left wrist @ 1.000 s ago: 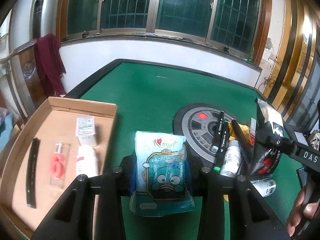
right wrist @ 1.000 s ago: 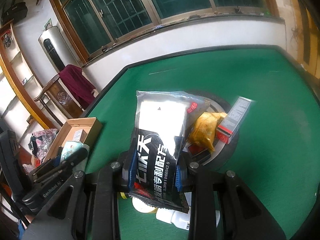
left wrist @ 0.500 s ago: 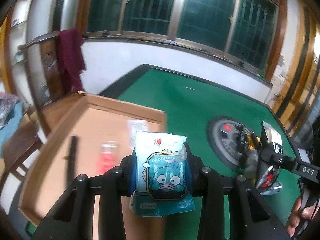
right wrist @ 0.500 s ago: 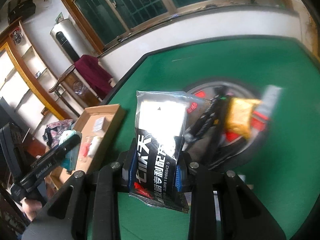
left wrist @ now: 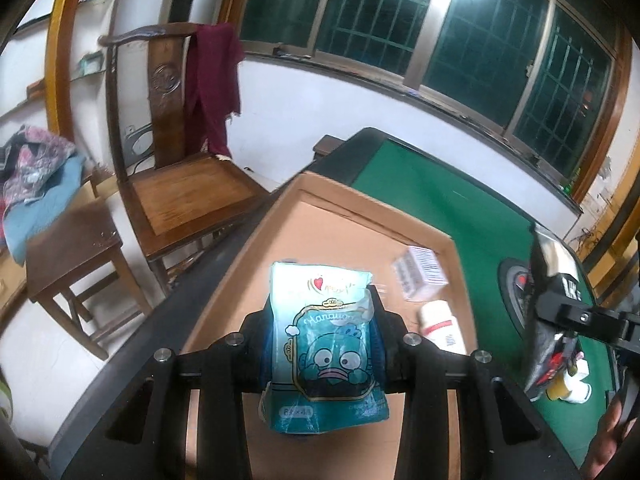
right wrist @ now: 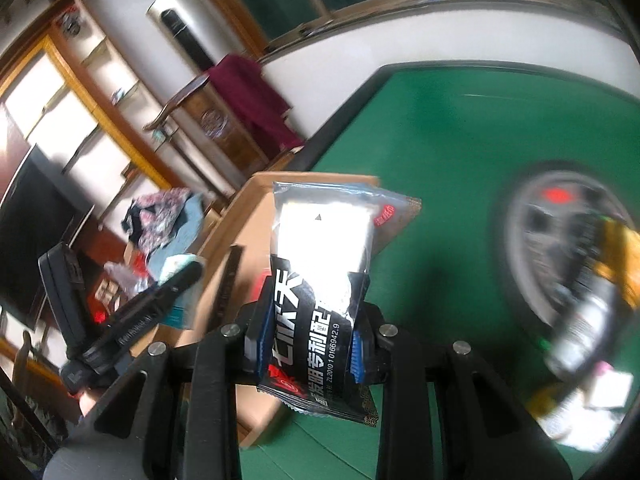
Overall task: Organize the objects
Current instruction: 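Carry both packets to the cardboard tray and open both tools to drop them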
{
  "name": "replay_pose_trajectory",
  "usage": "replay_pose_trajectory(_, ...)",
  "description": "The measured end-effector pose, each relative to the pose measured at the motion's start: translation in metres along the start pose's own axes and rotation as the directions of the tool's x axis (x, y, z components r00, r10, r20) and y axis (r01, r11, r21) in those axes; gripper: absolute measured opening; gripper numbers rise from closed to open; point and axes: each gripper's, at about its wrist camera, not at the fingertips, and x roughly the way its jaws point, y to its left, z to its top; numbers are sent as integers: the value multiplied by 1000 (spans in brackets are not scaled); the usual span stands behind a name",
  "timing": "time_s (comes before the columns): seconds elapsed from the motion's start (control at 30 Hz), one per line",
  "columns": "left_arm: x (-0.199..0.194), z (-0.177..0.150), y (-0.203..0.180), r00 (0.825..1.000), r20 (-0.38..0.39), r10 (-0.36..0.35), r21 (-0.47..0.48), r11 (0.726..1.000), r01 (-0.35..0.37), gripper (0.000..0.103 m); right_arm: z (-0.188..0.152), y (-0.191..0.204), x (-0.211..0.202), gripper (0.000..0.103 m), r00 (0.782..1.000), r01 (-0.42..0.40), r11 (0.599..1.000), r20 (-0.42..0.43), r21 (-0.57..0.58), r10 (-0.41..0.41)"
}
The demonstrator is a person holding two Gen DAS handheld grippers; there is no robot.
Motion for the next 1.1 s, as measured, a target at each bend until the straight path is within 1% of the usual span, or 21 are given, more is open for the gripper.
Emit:
replay_pose_trajectory(0.13, 10, 7, 9, 1000, -23, -9, 11, 1000, 9, 33, 13, 31, 38, 27, 998, -13, 999, -65, -47, 10)
replay_pose_trajectory(0.27, 23, 12, 8, 998, -53, -15, 30, 999, 17, 33, 29, 46, 76, 27, 993, -17, 998, -115, -55, 10)
replay_pose_trajectory(0.37, 24, 10, 6, 998, -57, -25, 37, 999, 27, 33, 42, 48, 101, 27, 991, 11, 997, -135, -74, -21)
replay_pose_trajectory(0.47, 26, 7, 3, 997, -65, -38, 41, 998, 41, 33, 53, 48, 122, 27, 986, 16, 998, -163, -62, -26)
replay_pose_trajectory(0.53, 27, 6, 1, 996, -72, -45, 49, 998, 48, 33, 58, 50, 136, 27, 984, 37, 997, -173, -71, -49)
replay_pose_trajectory(0.6, 27, 8, 0, 997, -72, -41, 51, 998, 45, 33, 62, 48, 146, 27, 980, 43, 997, -191, -69, -56)
replay_pose_trajectory(0.67, 29, 8, -3, 996, -87, -26, 62, 998, 32, 33, 63, 47, 152, 27, 977, 46, 997, -205, -63, -58)
replay_pose_trajectory(0.87, 32, 7, -8, 993, -119, -20, 80, 996, 30, 34, 61, 41, 162, 28, 972, 61, 997, -226, -51, -71)
replay_pose_trajectory(1.07, 34, 7, -6, 990, -141, -20, 59, 998, 29, 34, 61, 41, 160, 29, 971, 57, 996, -227, -62, -70)
replay_pose_trajectory(1.1, 34, 7, -6, 989, -144, -20, 57, 998, 29, 34, 62, 42, 161, 30, 972, 58, 996, -224, -64, -71)
